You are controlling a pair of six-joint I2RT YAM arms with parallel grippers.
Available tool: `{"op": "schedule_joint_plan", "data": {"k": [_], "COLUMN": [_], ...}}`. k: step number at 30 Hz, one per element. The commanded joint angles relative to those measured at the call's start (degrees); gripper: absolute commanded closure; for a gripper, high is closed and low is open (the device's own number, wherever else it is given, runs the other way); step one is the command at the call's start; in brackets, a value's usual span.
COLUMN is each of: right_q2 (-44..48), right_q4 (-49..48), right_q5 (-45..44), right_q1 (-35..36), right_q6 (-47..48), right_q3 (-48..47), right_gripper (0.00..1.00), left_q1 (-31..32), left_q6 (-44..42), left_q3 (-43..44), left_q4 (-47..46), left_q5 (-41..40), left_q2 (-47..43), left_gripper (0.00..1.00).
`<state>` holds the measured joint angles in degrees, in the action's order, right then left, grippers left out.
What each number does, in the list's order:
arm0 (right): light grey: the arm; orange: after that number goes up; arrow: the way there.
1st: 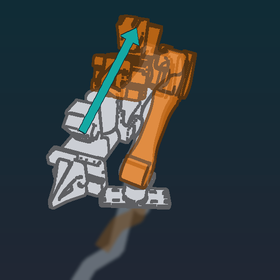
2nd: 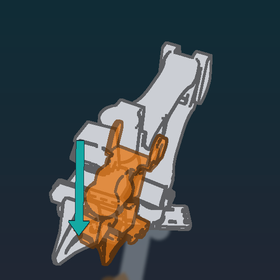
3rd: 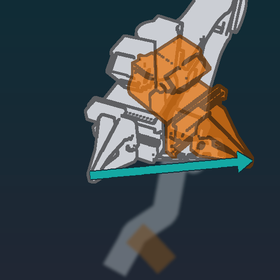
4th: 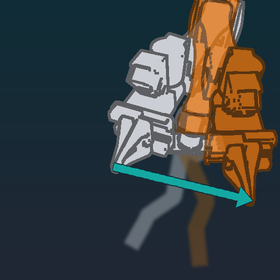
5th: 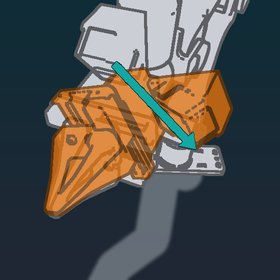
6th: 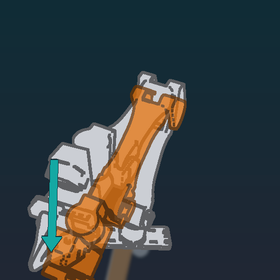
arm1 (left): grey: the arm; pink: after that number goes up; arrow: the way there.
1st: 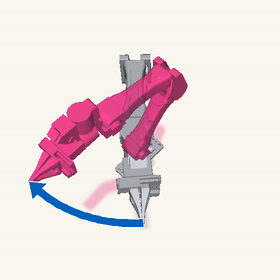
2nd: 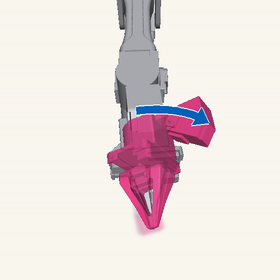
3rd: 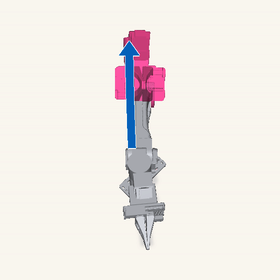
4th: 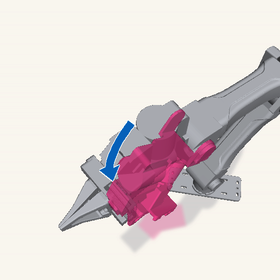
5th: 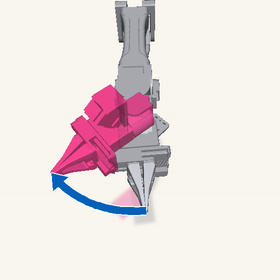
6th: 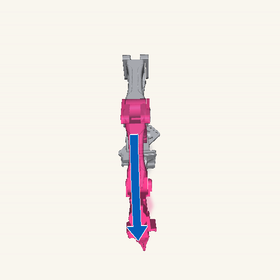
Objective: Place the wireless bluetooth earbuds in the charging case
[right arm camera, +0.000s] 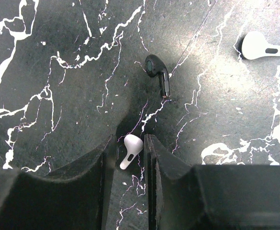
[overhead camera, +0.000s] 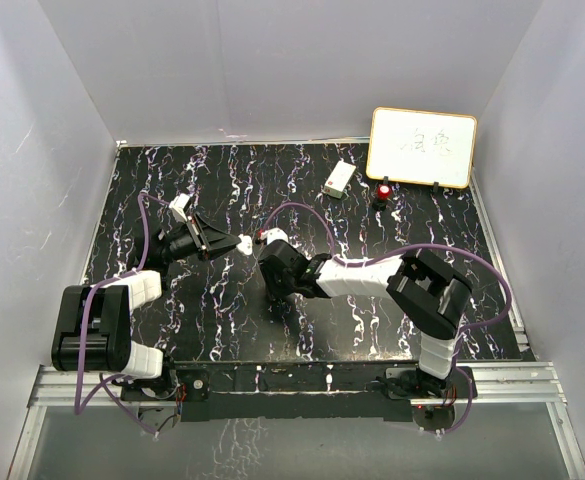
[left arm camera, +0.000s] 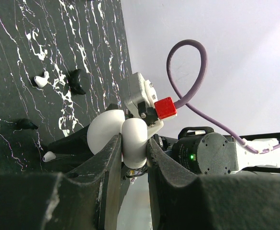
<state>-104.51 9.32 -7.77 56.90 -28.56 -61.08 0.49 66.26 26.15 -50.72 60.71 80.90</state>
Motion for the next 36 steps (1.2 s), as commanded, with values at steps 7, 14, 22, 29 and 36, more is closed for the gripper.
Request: {"op": "schedule_joint_plan", "data": {"k": [7,14,22,29,36], "right_q2": [-1.6,-2.8,-2.7,-2.8,-3.3], "right_q4": [2.3,4.7,5.9,6.6,7.2], "right_q5": [-1.8,-3.6,-5.7,-7.5,-9.0], "right_q1": [0.5,1.1,1.9,2.4,2.9], "right_q6": [1.1,1.6,2.0,2.4,3.1], "right_q3": [-2.8,-3.9,-3.5,-3.3,-3.4], "right_gripper": [0.74,0.75,0.72,0.71,0.73], "left_q1": [-0.5,-0.6,-1.1,-1.8,-2.6], "left_q6": [0.0,-0.2,-0.3,-0.4,-0.4], "left_q3": [0.3,0.3,0.3,0.3,0.4], "left_q4": [0.1,0.4,1.0,1.6,1.9], "left_q5": [1.5,1.6,1.6,1.6,1.9], "left_q2": [-2.2,-2.2,-2.3,-2.3,-2.2], "left_gripper": [1.0,1.0,1.0,1.0,1.0]}}
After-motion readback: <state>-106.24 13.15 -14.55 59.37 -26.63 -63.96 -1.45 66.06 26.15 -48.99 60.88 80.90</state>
